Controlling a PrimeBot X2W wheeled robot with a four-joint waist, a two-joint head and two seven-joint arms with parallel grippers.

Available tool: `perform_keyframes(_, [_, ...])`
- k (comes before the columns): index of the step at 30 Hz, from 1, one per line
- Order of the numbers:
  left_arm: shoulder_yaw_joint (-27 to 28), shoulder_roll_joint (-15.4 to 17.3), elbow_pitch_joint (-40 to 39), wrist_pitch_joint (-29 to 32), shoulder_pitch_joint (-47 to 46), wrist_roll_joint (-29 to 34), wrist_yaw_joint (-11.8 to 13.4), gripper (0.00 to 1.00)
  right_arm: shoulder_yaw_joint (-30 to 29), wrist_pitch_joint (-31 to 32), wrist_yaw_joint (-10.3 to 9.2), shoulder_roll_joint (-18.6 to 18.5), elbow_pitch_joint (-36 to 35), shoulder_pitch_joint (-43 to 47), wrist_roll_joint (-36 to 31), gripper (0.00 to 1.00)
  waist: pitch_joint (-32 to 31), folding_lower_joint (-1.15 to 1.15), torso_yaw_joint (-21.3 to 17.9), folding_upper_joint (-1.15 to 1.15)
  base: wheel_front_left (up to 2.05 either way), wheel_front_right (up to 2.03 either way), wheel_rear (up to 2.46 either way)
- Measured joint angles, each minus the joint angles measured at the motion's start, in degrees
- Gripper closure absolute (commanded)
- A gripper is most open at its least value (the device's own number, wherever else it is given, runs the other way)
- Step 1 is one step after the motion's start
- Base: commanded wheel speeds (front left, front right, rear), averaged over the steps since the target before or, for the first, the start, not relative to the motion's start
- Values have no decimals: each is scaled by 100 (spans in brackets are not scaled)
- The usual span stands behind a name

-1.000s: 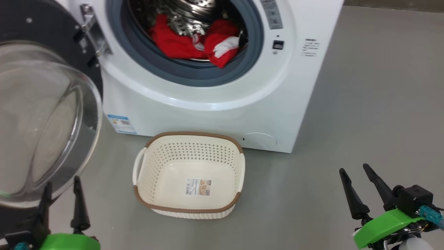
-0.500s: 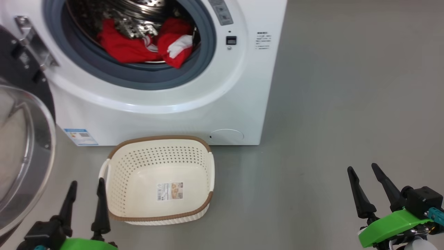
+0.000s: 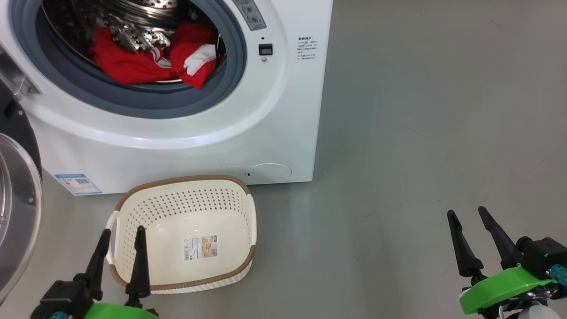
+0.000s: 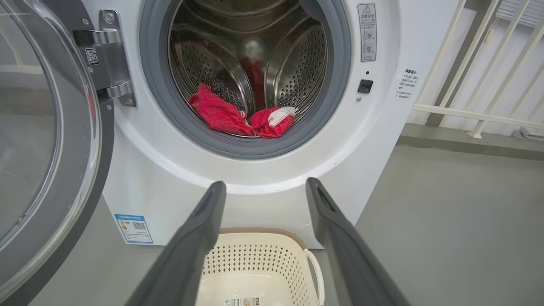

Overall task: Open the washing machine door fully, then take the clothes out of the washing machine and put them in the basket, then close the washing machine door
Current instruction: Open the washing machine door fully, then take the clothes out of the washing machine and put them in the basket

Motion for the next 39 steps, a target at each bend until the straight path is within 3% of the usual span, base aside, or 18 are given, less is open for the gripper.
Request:
perform_keyframes(22, [-109, 77, -200, 0, 101, -137, 0, 0, 41, 0, 1, 8, -35, 1, -1, 0, -9, 0, 113, 0, 1, -3, 2])
perform_keyframes(39, [-118, 104, -182, 0, 51, -141, 0, 0, 89, 0, 1, 33, -40, -16, -1, 0, 165, 0, 84, 0, 88, -121, 33])
